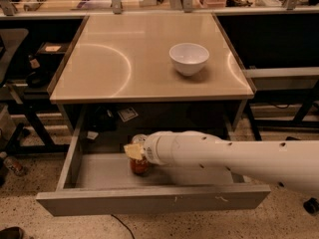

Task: Place coke can into top drawer

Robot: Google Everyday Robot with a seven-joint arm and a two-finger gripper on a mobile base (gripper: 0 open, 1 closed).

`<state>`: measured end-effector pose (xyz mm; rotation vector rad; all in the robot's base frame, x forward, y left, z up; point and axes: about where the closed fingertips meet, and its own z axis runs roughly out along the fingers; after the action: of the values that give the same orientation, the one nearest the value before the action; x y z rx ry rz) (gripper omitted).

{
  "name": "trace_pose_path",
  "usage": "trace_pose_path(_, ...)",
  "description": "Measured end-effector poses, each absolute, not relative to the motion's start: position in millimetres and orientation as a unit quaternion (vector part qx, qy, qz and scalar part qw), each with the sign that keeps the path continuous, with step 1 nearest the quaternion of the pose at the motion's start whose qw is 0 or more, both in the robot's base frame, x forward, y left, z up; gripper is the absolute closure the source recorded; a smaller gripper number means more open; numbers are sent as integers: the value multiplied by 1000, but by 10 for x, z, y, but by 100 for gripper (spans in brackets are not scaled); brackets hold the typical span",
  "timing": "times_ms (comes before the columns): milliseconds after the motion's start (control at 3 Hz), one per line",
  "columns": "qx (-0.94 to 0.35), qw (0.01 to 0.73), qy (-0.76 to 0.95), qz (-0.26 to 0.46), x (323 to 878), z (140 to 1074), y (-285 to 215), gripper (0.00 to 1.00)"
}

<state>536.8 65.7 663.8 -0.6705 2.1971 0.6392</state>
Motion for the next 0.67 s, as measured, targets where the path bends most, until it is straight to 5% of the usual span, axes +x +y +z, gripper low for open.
trace_pose_path(667,-261,370,856,249,5368,6638,658,11)
